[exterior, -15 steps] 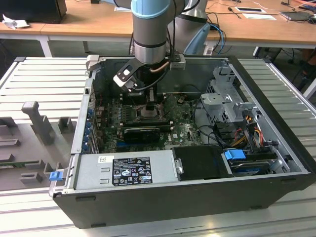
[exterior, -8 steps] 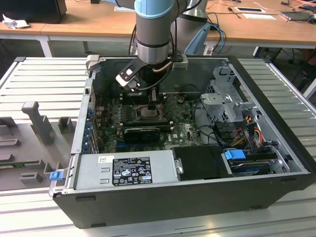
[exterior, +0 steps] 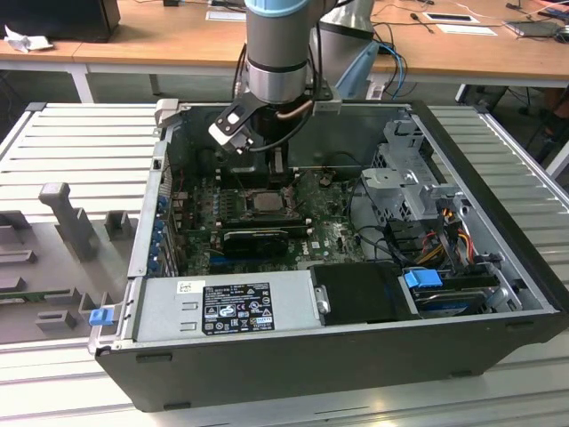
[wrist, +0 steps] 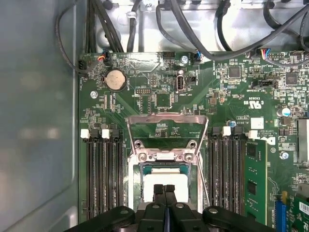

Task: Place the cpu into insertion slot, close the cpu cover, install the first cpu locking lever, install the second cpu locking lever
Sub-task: 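Close the cpu cover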

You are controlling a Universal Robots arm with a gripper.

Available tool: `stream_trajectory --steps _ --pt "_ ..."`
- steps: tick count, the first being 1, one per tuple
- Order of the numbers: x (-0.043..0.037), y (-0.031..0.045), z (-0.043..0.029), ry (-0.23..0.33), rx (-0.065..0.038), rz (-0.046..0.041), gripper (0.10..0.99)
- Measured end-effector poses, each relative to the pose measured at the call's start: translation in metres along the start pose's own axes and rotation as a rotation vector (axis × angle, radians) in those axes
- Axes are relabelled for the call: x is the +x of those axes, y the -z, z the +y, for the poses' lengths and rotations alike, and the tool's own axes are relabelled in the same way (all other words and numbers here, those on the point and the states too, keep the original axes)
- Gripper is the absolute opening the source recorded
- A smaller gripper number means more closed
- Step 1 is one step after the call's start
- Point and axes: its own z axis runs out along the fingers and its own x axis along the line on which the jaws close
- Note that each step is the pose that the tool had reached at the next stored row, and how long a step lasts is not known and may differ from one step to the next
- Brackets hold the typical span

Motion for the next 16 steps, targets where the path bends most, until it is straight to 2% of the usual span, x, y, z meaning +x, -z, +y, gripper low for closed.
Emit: stream_trajectory --steps 10,16 --pt "0.0007 0.0202 0.0009 0.0 0.0 0.0001 0.106" --pt "0.001 0.029 0.0013 0.0 0.0 0.0001 0.106"
